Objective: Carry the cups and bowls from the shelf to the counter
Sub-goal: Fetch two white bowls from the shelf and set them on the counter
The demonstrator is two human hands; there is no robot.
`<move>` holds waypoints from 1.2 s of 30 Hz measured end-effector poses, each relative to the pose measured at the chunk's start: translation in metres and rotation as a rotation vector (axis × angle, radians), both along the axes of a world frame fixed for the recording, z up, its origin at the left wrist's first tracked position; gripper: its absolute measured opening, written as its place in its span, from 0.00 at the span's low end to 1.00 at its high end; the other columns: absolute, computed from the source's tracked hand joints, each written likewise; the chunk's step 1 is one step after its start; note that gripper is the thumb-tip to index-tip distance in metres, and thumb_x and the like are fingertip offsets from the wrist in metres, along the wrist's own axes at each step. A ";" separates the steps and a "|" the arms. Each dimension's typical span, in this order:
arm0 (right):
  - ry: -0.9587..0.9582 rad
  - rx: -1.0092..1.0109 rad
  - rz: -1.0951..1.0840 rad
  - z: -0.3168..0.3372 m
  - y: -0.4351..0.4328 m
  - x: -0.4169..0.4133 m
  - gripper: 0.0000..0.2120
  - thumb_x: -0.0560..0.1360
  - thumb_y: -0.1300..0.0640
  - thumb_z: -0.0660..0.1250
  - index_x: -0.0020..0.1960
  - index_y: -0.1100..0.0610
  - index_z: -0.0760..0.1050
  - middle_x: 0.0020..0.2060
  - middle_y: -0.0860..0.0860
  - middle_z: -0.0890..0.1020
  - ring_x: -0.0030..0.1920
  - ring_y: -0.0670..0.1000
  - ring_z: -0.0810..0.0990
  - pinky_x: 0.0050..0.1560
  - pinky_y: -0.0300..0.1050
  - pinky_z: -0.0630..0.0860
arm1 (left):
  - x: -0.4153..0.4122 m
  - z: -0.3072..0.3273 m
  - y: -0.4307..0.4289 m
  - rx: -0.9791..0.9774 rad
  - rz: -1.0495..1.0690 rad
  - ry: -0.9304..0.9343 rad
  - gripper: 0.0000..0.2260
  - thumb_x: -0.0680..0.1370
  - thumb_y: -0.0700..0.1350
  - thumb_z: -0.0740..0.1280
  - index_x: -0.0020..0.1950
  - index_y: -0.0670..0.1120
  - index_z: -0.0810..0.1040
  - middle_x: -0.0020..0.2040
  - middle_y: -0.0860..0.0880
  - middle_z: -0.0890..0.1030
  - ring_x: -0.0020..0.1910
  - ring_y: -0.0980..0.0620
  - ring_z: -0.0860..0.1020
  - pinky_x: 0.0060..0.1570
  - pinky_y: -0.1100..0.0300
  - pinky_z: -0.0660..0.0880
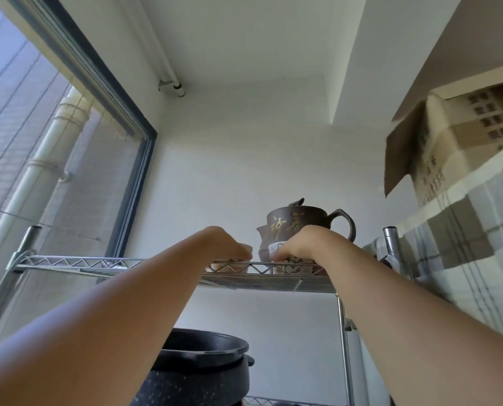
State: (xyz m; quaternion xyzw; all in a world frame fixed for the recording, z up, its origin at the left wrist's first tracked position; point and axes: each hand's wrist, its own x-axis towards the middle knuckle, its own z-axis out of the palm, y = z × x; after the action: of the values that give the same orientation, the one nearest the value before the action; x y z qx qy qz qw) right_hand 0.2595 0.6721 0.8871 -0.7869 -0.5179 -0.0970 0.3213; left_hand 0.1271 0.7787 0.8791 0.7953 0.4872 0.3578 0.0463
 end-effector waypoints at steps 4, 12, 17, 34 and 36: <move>0.204 0.177 0.097 -0.002 -0.003 0.002 0.11 0.65 0.51 0.77 0.38 0.55 0.77 0.44 0.54 0.78 0.46 0.54 0.77 0.42 0.44 0.77 | -0.007 -0.001 -0.003 -0.037 -0.116 -0.155 0.18 0.68 0.54 0.71 0.47 0.41 0.79 0.42 0.45 0.78 0.40 0.46 0.78 0.43 0.59 0.78; 0.492 0.635 0.395 -0.004 -0.016 0.012 0.21 0.59 0.51 0.82 0.48 0.56 0.79 0.45 0.54 0.84 0.44 0.51 0.82 0.44 0.47 0.81 | -0.030 0.007 -0.001 -0.134 -0.680 -0.769 0.19 0.66 0.47 0.78 0.52 0.39 0.81 0.49 0.39 0.82 0.45 0.47 0.80 0.44 0.57 0.75; 0.574 0.744 0.577 -0.032 -0.038 -0.003 0.14 0.60 0.52 0.81 0.42 0.52 0.80 0.40 0.51 0.86 0.44 0.52 0.84 0.45 0.48 0.81 | -0.051 -0.018 -0.028 -0.088 -1.016 -0.834 0.13 0.66 0.48 0.76 0.48 0.45 0.82 0.40 0.48 0.82 0.39 0.54 0.81 0.37 0.66 0.76; 0.671 0.677 0.602 -0.264 -0.133 -0.060 0.38 0.53 0.59 0.82 0.61 0.64 0.76 0.54 0.66 0.82 0.51 0.59 0.82 0.53 0.56 0.77 | -0.113 -0.270 -0.067 -0.480 -1.253 -0.846 0.24 0.64 0.43 0.75 0.59 0.45 0.79 0.56 0.38 0.81 0.57 0.40 0.79 0.56 0.45 0.77; 0.704 0.675 0.523 -0.295 -0.143 -0.063 0.39 0.53 0.62 0.82 0.62 0.65 0.74 0.57 0.69 0.79 0.55 0.62 0.80 0.54 0.58 0.78 | -0.113 -0.301 -0.074 -0.534 -1.229 -0.843 0.30 0.61 0.43 0.77 0.62 0.45 0.76 0.55 0.40 0.81 0.56 0.43 0.79 0.54 0.47 0.78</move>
State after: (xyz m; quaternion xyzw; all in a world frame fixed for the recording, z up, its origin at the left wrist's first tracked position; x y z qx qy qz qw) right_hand 0.1966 0.5295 0.5916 -0.4702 -0.4974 0.0945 0.7228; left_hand 0.0146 0.7046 0.5779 0.6815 -0.0285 0.4102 0.6054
